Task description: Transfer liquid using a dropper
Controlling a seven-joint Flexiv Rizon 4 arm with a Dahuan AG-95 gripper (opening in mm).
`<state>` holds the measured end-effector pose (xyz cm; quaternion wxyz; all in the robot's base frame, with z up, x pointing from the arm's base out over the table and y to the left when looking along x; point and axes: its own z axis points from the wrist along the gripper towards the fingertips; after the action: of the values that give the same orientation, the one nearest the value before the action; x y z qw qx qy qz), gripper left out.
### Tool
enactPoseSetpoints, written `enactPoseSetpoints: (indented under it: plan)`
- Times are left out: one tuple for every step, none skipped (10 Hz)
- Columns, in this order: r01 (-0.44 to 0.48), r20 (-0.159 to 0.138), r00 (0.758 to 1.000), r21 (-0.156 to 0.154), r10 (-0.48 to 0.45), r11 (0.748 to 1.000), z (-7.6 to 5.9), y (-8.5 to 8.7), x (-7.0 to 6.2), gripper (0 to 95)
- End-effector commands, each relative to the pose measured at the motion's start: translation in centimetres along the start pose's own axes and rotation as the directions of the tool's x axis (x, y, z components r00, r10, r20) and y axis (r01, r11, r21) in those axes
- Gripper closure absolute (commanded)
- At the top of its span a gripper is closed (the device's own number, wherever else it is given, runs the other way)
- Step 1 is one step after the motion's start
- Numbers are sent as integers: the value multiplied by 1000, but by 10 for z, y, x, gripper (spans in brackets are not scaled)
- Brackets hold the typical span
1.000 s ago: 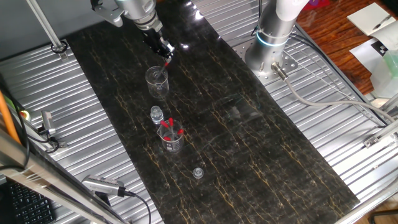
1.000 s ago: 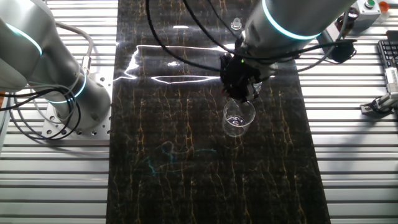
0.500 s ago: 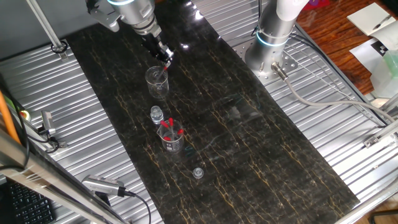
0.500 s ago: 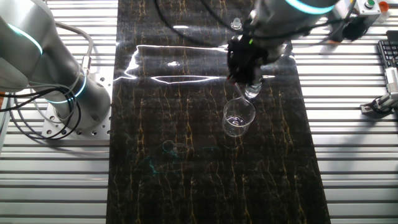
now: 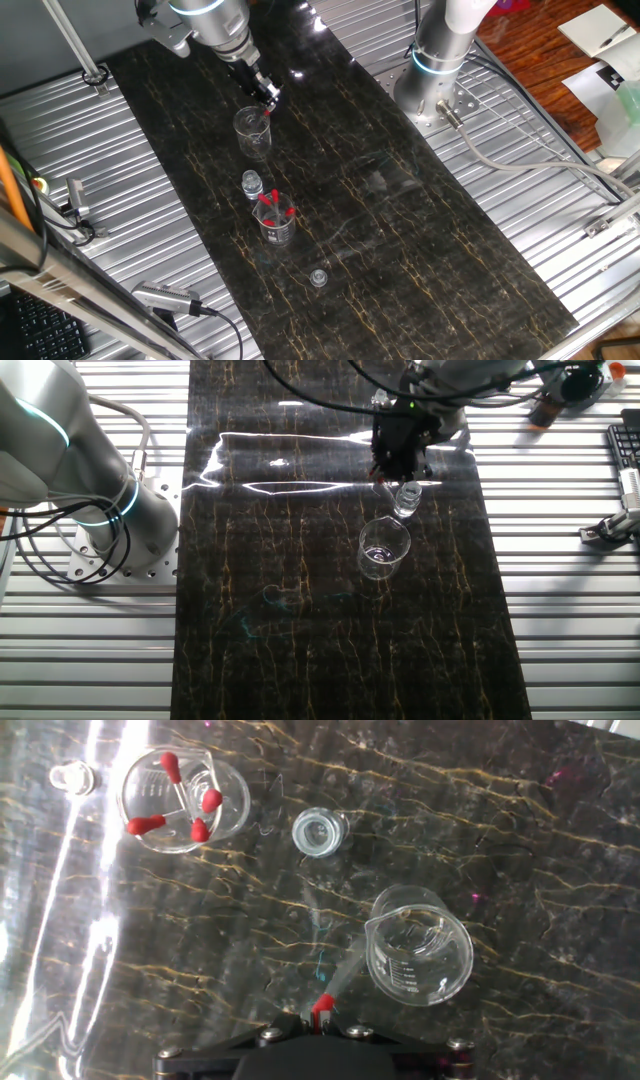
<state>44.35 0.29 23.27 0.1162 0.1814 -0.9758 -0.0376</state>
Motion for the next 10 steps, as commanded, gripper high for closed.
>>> enactPoseSetpoints:
  plan:
    - [-1, 0, 1000, -2, 1, 1000, -1, 1, 0, 950]
    - [-4, 0, 1000, -2, 4, 1000, -2, 3, -2, 950]
    - [-10, 2, 1000, -2, 10, 1000, -3, 7, -5, 950]
    - [-12, 2, 1000, -1, 12, 1000, -2, 9, -8, 950]
    - [-24, 4, 1000, 0, 24, 1000, -2, 14, -16, 950]
    - [-33, 4, 999, 1, 33, 999, -2, 18, -22, 950]
    - [-40, 5, 999, 0, 40, 999, -5, 21, -27, 950]
    - [-45, 4, 999, -1, 45, 999, -8, 24, -32, 950]
    - [-47, 4, 999, -2, 47, 999, -9, 26, -34, 950]
    - [-54, 5, 999, -5, 54, 999, -11, 31, -40, 950]
